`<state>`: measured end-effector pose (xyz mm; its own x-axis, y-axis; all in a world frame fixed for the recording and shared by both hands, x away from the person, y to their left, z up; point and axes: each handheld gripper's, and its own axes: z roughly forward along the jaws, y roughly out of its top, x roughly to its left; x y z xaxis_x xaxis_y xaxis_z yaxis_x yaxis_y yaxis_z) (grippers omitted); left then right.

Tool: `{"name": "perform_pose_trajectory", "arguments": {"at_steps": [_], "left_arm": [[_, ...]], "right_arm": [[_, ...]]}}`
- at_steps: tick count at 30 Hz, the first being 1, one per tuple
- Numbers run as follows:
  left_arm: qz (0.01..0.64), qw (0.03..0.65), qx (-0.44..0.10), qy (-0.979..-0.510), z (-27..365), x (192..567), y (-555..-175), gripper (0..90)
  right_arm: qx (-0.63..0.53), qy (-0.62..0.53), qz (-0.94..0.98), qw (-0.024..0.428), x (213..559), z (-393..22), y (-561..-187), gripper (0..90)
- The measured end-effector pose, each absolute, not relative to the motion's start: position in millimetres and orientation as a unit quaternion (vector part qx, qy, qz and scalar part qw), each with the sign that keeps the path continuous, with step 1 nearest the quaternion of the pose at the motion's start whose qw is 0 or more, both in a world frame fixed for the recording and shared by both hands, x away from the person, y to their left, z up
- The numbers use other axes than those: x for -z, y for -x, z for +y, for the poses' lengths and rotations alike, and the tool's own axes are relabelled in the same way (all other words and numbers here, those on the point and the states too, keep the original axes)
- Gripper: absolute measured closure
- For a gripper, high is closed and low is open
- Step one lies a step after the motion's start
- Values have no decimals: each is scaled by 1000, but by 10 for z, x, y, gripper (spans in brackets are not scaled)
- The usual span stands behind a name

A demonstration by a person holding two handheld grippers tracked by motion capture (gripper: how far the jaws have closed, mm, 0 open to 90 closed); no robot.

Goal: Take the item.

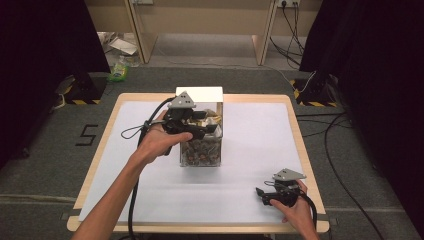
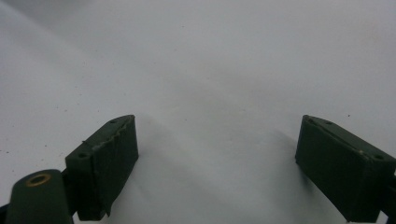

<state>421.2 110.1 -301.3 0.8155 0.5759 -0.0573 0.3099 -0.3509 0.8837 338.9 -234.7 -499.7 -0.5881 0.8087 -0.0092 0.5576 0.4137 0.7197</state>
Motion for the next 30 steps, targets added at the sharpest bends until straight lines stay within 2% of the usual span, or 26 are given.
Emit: {"name": "perform_pose_trajectory", "arguments": {"at_steps": [15, 16, 18, 26, 30], "left_arm": [[293, 487, -126, -813, 1028, 3061, -4312, 434], [295, 485, -125, -813, 1024, 3069, -4317, 475], [296, 484, -122, -814, 1018, 3084, -4317, 502], [282, 485, -139, -816, 1049, 3099, -4281, 796], [276, 481, -152, -818, 1059, 3086, -4247, 887]], "right_arm": [[-346, -416, 821, 181, 4997, -2346, -3390, 136], [-346, -416, 821, 181, 4997, -2346, -3389, 136], [-346, -416, 821, 181, 4997, -2346, -3389, 136], [-346, -416, 821, 181, 4997, -2346, -3389, 135], [-346, -416, 821, 181, 4997, -2346, -3389, 136]]}}
